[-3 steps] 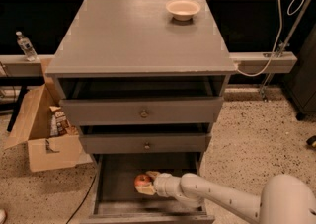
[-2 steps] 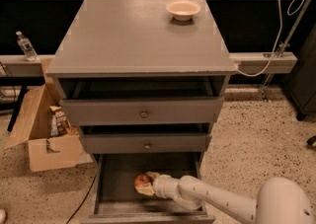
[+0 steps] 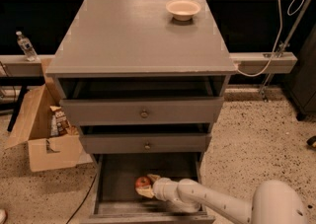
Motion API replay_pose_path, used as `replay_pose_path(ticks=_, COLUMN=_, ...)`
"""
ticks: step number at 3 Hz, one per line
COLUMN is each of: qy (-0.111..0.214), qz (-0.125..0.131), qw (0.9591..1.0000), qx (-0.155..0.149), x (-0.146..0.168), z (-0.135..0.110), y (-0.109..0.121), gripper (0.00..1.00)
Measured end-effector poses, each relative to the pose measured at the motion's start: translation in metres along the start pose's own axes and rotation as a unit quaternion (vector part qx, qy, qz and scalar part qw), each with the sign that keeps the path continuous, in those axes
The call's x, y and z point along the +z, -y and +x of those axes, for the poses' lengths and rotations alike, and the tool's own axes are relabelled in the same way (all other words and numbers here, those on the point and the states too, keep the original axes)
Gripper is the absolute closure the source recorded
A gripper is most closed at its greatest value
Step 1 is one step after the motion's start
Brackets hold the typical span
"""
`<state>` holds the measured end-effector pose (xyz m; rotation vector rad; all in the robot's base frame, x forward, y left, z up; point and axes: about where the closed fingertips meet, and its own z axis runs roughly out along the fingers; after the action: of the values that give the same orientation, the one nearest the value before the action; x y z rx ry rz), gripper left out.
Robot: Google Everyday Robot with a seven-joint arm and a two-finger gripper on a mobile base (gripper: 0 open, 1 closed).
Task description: Place apple into bottom drawer
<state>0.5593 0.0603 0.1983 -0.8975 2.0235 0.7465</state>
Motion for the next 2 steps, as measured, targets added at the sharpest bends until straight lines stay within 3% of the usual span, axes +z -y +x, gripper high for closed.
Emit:
replay_pose_path(ticks=1, qy=0.002, qz=-0.001, qw=1.0000, qx=0.002, x=-0.005, z=0.000, y=0.001, gripper=0.00)
replay_pose_path(ticks=2, qy=0.014, qz=-0.006, qw=0.9998, qx=0.013, x=-0.044, z=0.000, y=0.011, gripper=0.00)
